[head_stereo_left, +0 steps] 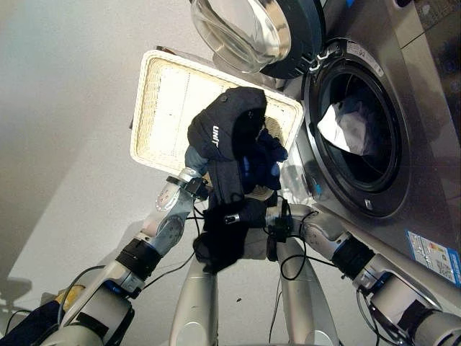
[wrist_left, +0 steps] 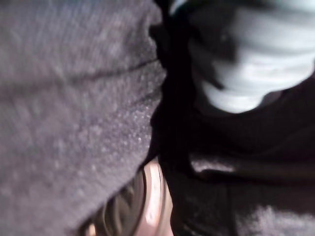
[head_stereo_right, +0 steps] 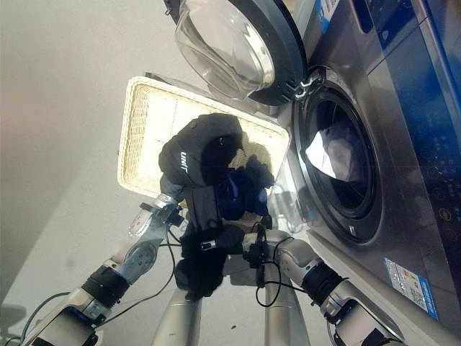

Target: Put the clothes into the washing machine.

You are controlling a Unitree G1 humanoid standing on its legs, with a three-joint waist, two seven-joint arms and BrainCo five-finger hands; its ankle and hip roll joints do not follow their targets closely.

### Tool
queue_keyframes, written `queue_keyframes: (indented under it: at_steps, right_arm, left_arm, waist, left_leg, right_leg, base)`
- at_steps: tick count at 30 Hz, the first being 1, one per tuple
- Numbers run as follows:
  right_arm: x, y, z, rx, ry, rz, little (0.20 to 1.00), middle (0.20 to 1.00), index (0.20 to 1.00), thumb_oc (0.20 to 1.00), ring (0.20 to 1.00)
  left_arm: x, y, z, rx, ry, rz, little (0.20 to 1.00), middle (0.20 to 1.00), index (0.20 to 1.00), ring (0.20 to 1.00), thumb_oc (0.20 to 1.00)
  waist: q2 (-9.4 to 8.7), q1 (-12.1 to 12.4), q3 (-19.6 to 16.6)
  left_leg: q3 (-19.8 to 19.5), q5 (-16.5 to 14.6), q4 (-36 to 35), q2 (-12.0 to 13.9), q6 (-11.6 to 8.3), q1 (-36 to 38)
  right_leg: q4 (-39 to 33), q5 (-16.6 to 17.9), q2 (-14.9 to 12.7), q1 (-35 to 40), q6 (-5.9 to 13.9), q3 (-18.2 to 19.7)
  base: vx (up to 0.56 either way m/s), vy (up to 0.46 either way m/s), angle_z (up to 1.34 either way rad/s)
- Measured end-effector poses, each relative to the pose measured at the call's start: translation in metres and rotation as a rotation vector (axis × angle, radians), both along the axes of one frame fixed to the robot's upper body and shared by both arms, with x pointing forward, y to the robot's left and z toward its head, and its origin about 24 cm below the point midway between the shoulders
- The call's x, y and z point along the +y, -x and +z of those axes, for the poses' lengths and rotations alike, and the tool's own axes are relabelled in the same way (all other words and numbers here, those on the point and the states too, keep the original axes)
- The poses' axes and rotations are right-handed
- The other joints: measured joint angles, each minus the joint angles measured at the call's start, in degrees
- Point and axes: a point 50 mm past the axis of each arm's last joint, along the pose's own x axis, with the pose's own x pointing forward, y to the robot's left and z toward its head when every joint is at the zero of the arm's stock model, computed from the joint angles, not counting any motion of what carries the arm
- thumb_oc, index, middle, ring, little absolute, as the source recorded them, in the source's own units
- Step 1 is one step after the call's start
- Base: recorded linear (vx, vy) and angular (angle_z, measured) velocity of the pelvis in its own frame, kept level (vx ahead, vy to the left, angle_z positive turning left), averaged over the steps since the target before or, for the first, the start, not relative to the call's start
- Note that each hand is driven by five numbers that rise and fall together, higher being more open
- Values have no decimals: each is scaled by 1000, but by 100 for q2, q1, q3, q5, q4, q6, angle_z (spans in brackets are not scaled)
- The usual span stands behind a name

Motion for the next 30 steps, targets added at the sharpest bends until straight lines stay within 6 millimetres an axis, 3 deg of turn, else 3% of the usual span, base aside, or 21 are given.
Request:
queue_keyframes:
  at_steps: [9,15,19,20,21,22,23,30]
  right_arm:
    - [-12,-14,15,-14,-251,-320,200,200,200,200,200]
    - [-13,-16,18,-7,-308,-382,200,200,200,200,200]
    - [-19,-20,23,-51,-369,-541,200,200,200,200,200]
    - [-24,-21,28,-76,-414,-676,200,200,200,200,200]
    - [-24,-22,29,-76,-423,-700,200,200,200,200,200]
    - [-23,-21,29,-67,-434,-728,796,796,796,796,796]
    - [-22,-20,28,-58,-436,-736,1000,1000,1000,1000,1000]
    - [-26,-21,22,-27,-375,-735,1000,1000,1000,1000,1000]
  left_arm:
    - [8,1,-4,-13,-65,168,200,200,200,200,200]
    - [10,2,-9,-7,-73,204,200,200,200,200,200]
    - [8,4,-9,-56,-155,254,200,200,200,200,200]
    - [7,6,-9,-100,-240,297,200,200,200,200,200]
    - [6,7,-10,-111,-264,311,200,200,200,200,200]
    - [4,8,-10,-141,-311,342,200,200,200,200,200]
    - [3,8,-9,-162,-335,361,200,200,200,200,200]
    - [15,7,-7,-290,-625,520,200,200,200,200,200]
  waist:
    - [-3,-97,1]
    - [-4,-151,1]
    - [-3,-147,1]
    - [-3,-138,1]
    - [-3,-141,1]
    - [-2,-154,1]
    - [-2,-162,1]
    - [0,-140,2]
  left_leg:
    - [146,-65,12,-44,97,-104]
    - [165,-84,10,-50,111,-103]
    - [174,-94,12,-51,109,-100]
    - [234,-106,13,-57,124,-100]
    - [260,-110,13,-63,131,-98]
    - [310,-121,15,-75,150,-94]
    - [320,-127,16,-81,155,-92]
    - [318,-136,57,-83,147,-90]
  right_leg:
    - [-162,92,-12,-70,59,145]
    - [-197,129,-14,-66,52,167]
    - [-205,120,-14,-70,66,182]
    - [-203,127,-12,-93,87,238]
    - [-205,132,-13,-98,96,262]
    - [-211,143,-16,-112,110,312]
    - [-214,148,-16,-120,118,336]
    - [-201,168,-13,-122,102,353]
  base:
    - [-3,35,-6]
    - [1,18,-2]
    - [20,99,-3]
    - [15,66,-10]
    - [17,75,-17]
    - [8,42,-14]
    - [7,30,-13]
    - [7,6,-1]
